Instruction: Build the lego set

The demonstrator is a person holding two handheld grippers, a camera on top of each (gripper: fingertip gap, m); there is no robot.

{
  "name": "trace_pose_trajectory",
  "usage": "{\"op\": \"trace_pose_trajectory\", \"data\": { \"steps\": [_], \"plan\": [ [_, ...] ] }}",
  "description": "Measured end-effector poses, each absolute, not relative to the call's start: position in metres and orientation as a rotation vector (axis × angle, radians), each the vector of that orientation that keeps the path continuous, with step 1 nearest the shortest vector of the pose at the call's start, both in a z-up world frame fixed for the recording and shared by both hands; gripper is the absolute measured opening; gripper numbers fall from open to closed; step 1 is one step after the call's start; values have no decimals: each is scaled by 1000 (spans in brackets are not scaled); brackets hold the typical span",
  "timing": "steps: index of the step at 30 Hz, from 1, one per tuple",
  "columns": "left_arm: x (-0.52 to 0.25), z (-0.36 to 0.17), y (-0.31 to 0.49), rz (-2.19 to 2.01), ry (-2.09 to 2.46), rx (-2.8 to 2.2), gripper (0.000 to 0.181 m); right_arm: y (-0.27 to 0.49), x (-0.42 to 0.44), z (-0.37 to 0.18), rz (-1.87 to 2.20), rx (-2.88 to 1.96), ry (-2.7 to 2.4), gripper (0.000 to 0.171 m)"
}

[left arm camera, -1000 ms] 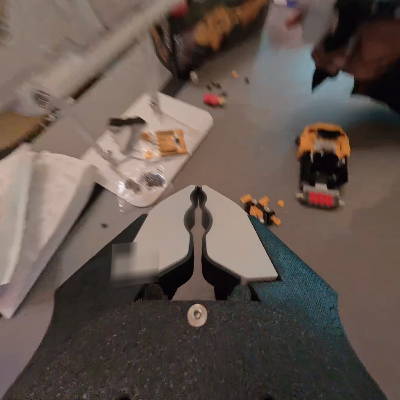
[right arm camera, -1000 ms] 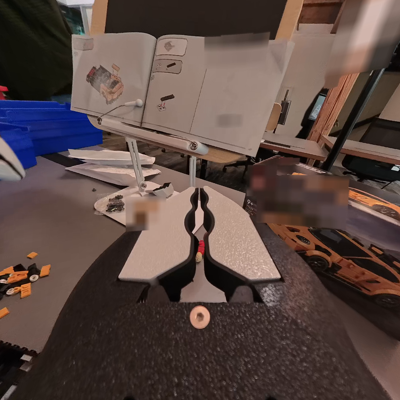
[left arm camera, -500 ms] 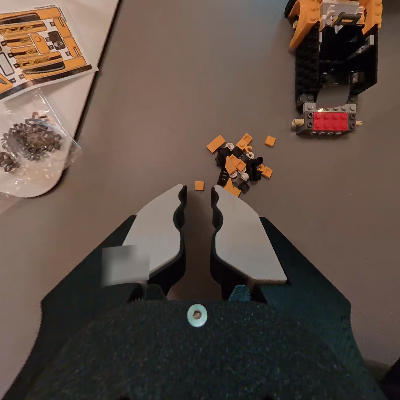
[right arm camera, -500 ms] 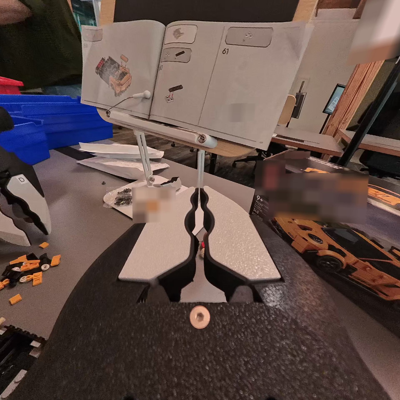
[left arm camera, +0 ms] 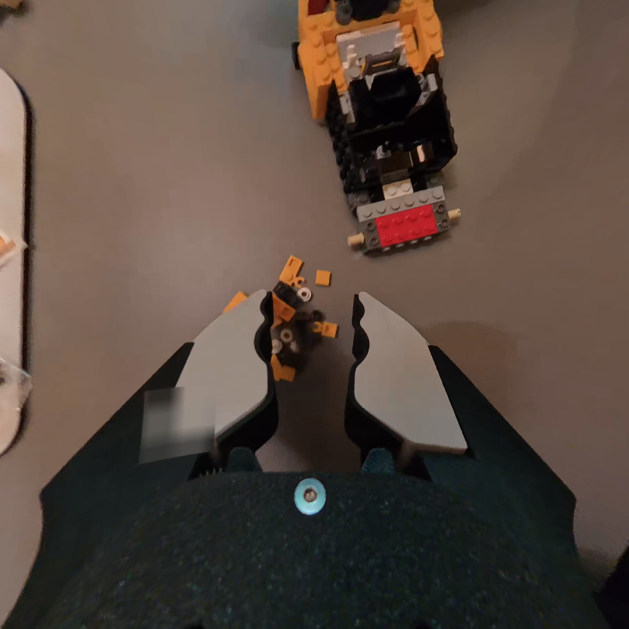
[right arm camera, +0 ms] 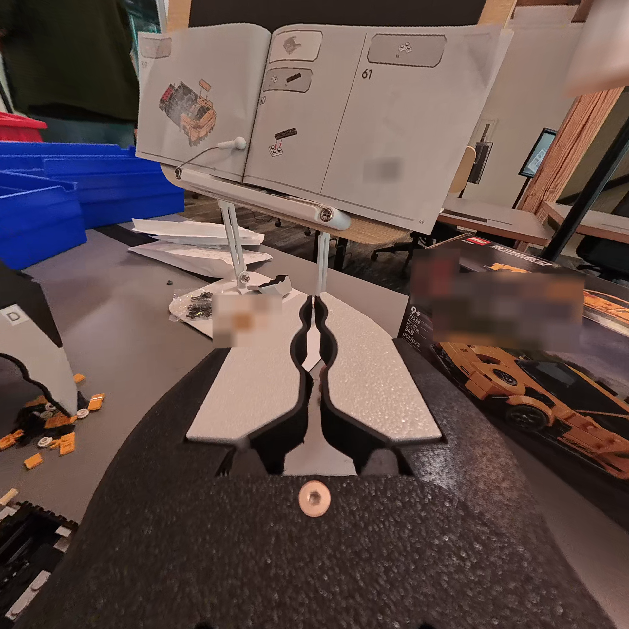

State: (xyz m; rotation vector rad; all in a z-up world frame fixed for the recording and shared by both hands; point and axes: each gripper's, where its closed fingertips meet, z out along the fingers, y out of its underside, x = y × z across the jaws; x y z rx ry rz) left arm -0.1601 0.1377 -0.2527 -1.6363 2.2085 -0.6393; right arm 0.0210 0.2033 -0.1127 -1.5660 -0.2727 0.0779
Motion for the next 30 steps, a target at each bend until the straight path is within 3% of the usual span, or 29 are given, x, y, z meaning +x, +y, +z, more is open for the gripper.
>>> {"op": "trace_pose_trajectory", "data": {
  "steps": [4,21,30],
  "plan": [
    [-147,-253,134,-569,2220,-1537,44,203,20,-113,79,-1566,-276,2],
    [-152,-264,143,-552,2210,-1598,4,204,19,-115,83,-1574,-285,2],
    [-171,-264,163,-507,2172,-1668,3,204,19,-114,83,-1572,-284,2]
  ]
}}
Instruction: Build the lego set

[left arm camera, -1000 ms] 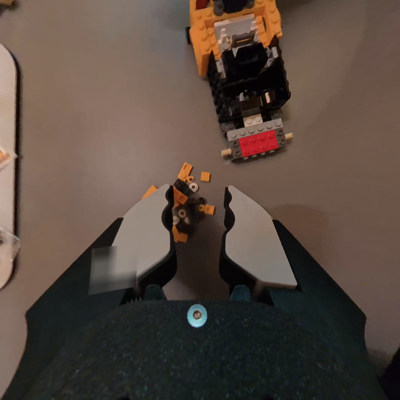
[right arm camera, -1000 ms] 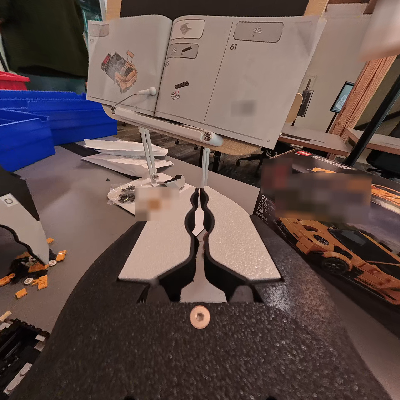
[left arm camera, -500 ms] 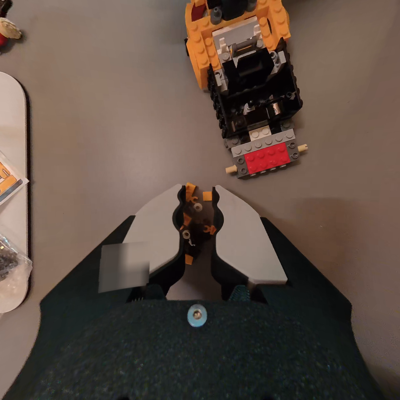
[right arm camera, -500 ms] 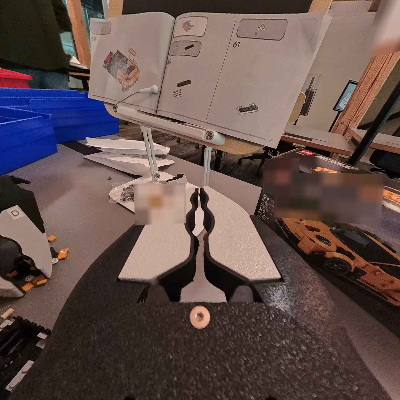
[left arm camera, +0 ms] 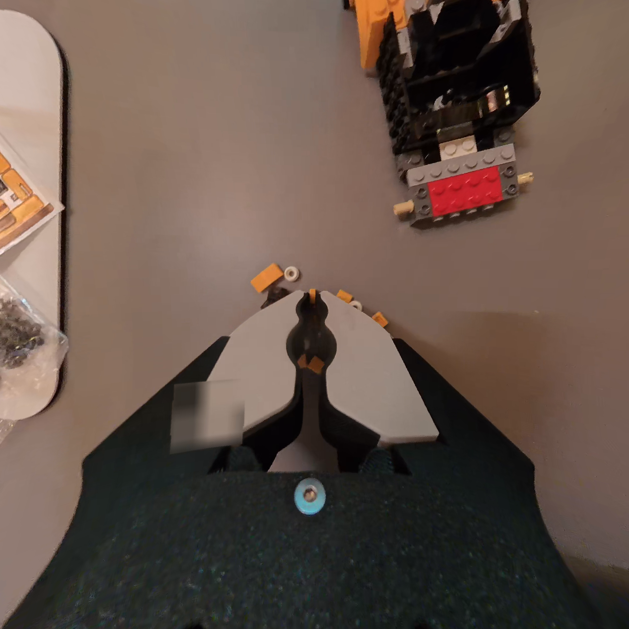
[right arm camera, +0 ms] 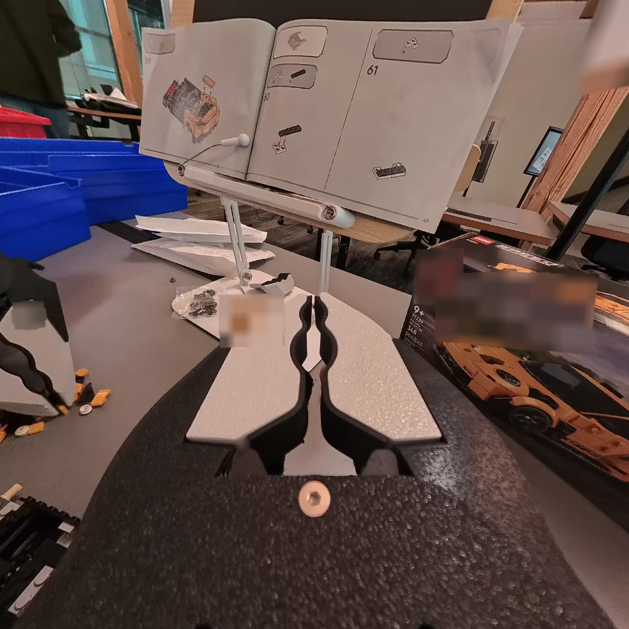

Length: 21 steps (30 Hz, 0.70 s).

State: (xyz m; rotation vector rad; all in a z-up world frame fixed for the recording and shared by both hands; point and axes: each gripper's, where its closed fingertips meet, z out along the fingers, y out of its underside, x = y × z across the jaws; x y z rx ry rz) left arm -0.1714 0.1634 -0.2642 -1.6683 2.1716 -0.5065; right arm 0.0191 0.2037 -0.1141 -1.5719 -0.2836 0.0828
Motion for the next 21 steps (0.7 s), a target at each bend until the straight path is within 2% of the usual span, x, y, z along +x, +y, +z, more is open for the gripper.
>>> {"op": "trace_pose_trajectory", "data": {
  "steps": [6,16,21],
  "plan": [
    [-187,-263,181,-439,2133,-1724,3,204,20,-114,82,-1571,-282,2],
    [-179,-252,139,-738,2226,-1655,29,203,21,-113,83,-1569,-278,2],
    [-180,-263,138,-714,2267,-1654,27,204,21,-113,81,-1570,-279,2]
  ]
}}
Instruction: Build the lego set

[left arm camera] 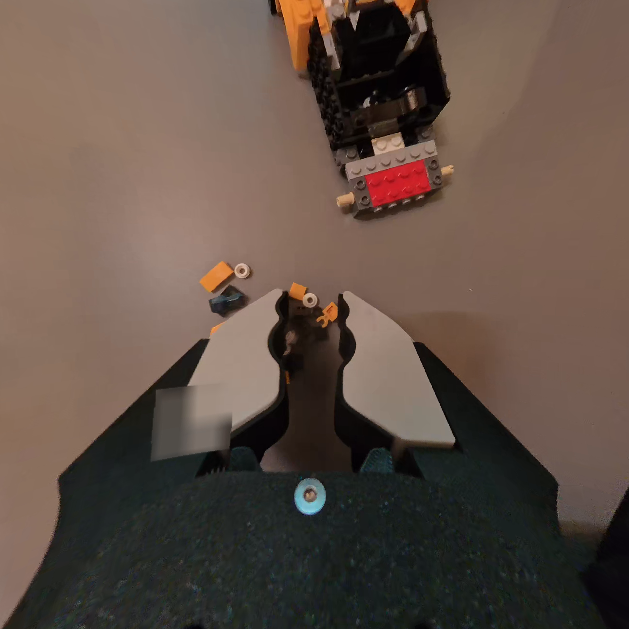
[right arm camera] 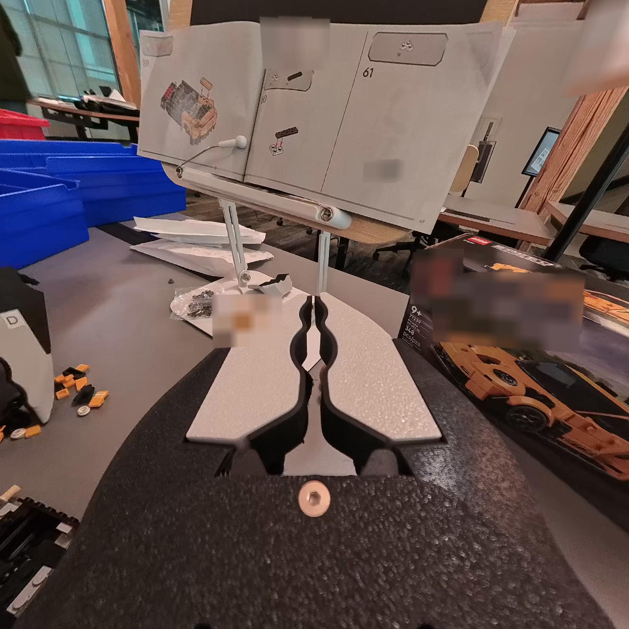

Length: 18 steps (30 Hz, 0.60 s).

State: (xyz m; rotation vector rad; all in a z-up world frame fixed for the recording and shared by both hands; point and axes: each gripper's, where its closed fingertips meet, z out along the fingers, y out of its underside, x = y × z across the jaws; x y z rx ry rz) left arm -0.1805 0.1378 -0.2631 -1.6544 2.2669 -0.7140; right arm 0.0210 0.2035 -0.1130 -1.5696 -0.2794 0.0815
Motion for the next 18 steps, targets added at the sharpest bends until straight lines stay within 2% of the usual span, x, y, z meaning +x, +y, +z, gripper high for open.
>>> {"op": "trace_pose_trajectory", "data": {
  "steps": [9,13,15,18],
  "plan": [
    [-199,-265,160,-607,2228,-1724,6,203,21,-112,78,-1567,-279,2],
    [-207,-262,177,-532,2170,-1758,5,203,22,-112,78,-1566,-279,2],
    [-203,-256,175,-559,2145,-1751,16,203,22,-112,80,-1567,-278,2],
    [-189,-247,157,-665,2170,-1666,19,203,21,-113,80,-1569,-280,2]
  ]
}}
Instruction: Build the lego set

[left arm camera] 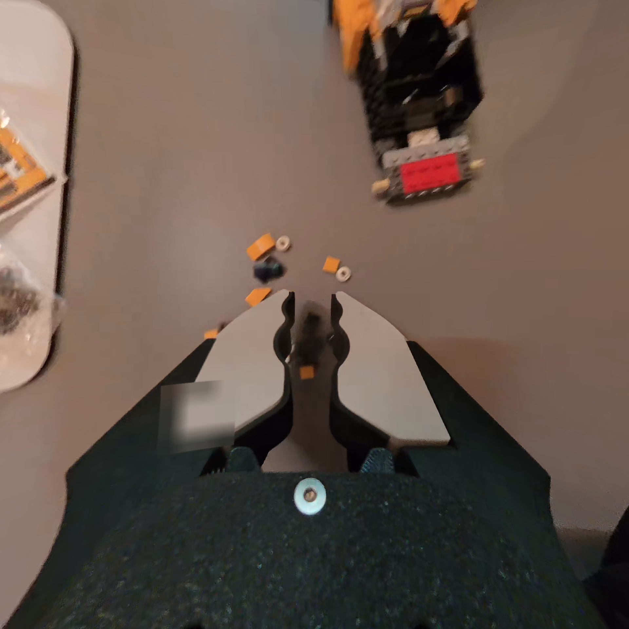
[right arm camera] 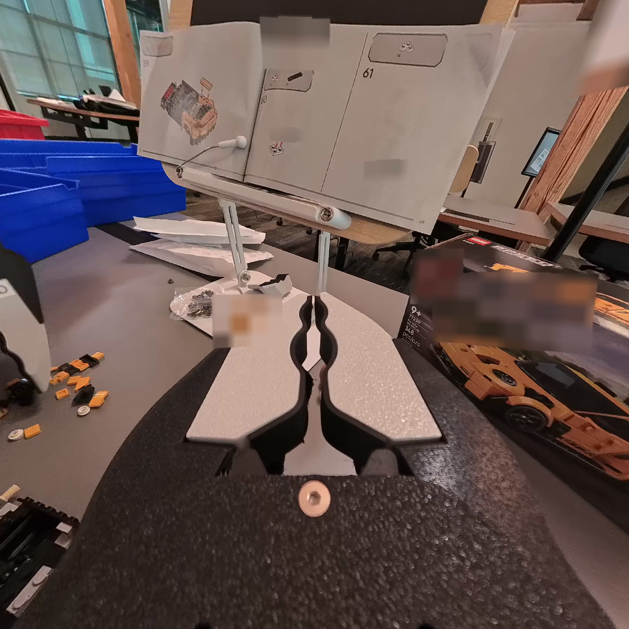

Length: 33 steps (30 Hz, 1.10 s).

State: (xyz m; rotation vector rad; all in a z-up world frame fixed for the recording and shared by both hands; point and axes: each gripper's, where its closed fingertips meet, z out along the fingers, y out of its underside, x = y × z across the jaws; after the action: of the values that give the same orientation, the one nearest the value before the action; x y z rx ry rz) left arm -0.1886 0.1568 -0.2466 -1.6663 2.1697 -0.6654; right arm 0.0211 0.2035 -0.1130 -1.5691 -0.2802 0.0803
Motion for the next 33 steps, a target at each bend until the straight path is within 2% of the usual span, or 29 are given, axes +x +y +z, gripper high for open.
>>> {"op": "trace_pose_trajectory", "data": {
  "steps": [6,12,19,24,33],
  "plan": [
    [-173,-259,134,-696,2269,-1603,21,203,21,-113,80,-1568,-282,2],
    [-181,-264,142,-639,2275,-1632,5,203,21,-113,81,-1568,-282,2],
    [-210,-264,171,-531,2214,-1754,3,203,21,-113,79,-1567,-281,2],
    [-214,-249,176,-587,2137,-1764,14,203,22,-112,79,-1566,-280,2],
    [-212,-261,151,-622,2265,-1773,15,203,24,-113,73,-1568,-277,2]
  ]
}}
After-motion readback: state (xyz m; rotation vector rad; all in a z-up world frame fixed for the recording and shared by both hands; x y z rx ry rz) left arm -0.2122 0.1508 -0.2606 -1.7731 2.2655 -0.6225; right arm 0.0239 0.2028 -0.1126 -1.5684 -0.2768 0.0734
